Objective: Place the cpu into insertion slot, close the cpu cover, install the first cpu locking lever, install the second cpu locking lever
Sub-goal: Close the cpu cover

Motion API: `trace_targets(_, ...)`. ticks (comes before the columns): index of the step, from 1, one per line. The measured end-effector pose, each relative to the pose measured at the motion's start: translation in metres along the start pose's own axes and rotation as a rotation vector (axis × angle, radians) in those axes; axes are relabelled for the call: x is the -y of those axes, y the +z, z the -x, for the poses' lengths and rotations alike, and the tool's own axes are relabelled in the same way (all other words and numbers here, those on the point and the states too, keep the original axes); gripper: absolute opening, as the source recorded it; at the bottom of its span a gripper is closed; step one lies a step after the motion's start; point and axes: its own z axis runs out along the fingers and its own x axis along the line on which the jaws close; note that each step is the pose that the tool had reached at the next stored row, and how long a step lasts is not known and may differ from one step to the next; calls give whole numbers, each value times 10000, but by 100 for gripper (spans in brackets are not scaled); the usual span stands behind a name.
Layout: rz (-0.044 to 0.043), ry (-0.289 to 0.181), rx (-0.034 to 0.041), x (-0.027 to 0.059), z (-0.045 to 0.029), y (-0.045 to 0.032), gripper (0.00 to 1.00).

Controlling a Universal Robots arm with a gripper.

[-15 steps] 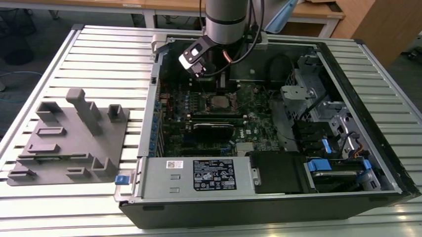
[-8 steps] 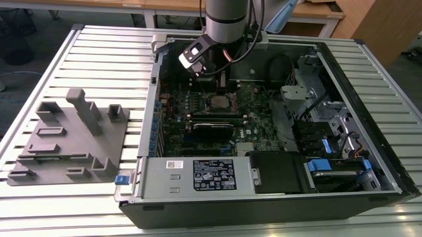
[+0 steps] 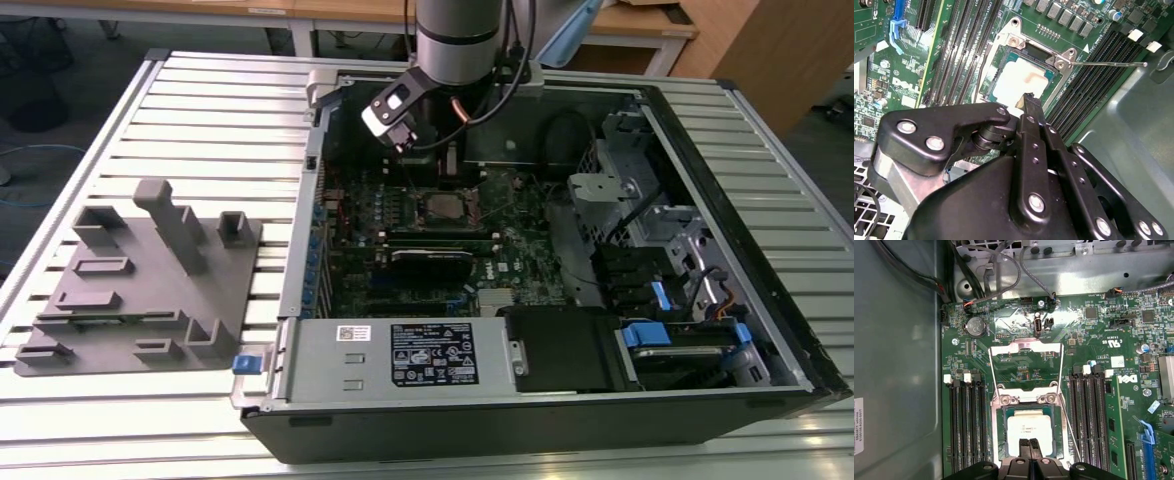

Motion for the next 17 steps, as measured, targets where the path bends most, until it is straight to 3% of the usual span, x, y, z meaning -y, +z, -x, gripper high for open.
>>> trace_targets(17, -2, 0, 4, -2, -1, -35, 11)
